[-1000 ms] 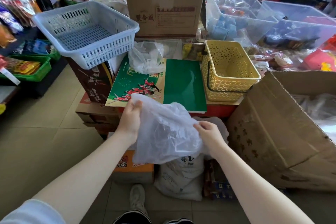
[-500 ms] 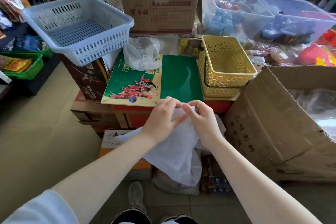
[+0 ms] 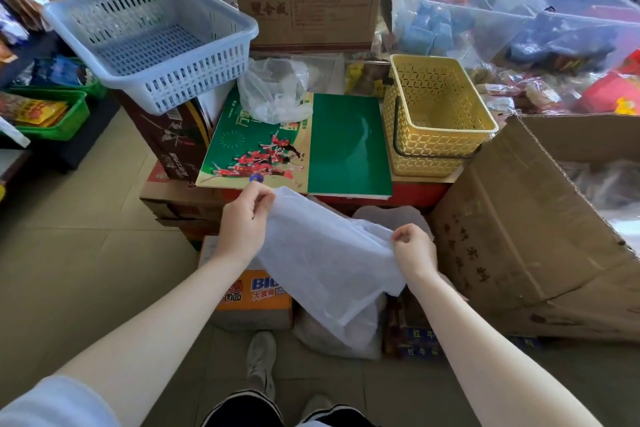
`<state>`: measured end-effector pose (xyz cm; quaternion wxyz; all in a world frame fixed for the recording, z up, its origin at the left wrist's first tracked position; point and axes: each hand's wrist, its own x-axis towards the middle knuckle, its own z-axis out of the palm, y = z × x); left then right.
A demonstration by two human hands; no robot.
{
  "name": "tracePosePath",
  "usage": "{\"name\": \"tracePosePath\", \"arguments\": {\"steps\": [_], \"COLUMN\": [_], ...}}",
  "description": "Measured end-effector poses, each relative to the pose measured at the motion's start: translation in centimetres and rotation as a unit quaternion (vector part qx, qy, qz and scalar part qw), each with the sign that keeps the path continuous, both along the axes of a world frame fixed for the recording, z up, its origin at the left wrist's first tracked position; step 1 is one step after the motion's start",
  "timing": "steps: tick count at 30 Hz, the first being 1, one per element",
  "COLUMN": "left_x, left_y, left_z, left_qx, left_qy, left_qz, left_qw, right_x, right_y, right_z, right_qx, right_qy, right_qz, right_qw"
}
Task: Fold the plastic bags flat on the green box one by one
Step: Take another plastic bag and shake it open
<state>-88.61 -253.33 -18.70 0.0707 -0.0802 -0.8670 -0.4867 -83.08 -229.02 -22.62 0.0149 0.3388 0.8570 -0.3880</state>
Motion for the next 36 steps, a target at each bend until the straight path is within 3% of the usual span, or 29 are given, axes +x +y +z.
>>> {"name": "tracePosePath", "arguments": {"steps": [1,3,5,8,13,18,21,23,25,28,31,33,36], "left_x": [0.1,0.1,-0.2,-0.6,-1.5,-2.9,-3.9,-4.5,-5.2,-6.3,-7.0,-7.6,-8.6], "left_y": [-0.2,-0.7,-1.1,-1.7,-4.0,-7.0,-8.8,-9.7,-10.5,-11.5,-12.7,-13.4,-13.9], "left_z": [0.0,0.2,0.8,2.4,4.8,4.3,3.7,3.6,3.6,3.2,2.3,1.9,2.2], "left_qx": [-0.009,-0.02,-0.021,-0.008,0.026,0.052,0.003,0.007,0.004,-0.001,0.015,0.023,0.02], "left_qy": [0.001,-0.003,-0.001,0.014,0.068,0.017,0.05,0.053,0.037,0.005,0.007,0.02,0.031], "left_qz": [-0.002,-0.03,-0.071,-0.139,-0.155,-0.13,-0.099,-0.102,-0.112,-0.135,-0.152,-0.126,-0.108], "left_qw": [1.0,0.999,0.997,0.99,0.985,0.99,0.994,0.993,0.993,0.991,0.988,0.992,0.993], "right_x": [-0.2,-0.8,-1.4,-2.4,-3.9,-4.8,-5.4,-5.7,-6.0,-6.6,-7.9,-8.6,-8.6], "right_y": [-0.9,-3.1,-5.6,-8.7,-11.7,-14.4,-16.1,-16.9,-17.6,-18.6,-19.4,-19.7,-19.6], "right_z": [0.3,1.9,4.5,6.8,6.7,6.2,5.5,4.5,3.6,4.3,4.9,5.2,4.8], "right_qx": [0.025,0.021,-0.031,-0.058,0.004,0.033,0.152,0.217,0.189,-0.017,-0.126,-0.133,-0.164], "right_qy": [-0.013,0.068,0.176,0.223,0.238,0.322,0.41,0.422,0.405,0.352,0.31,0.283,0.199], "right_qz": [0.034,0.12,0.241,0.366,0.324,0.289,0.336,0.357,0.346,0.218,0.111,0.118,0.238], "right_qw": [0.999,0.99,0.954,0.902,0.916,0.901,0.835,0.805,0.825,0.91,0.936,0.942,0.936]}}
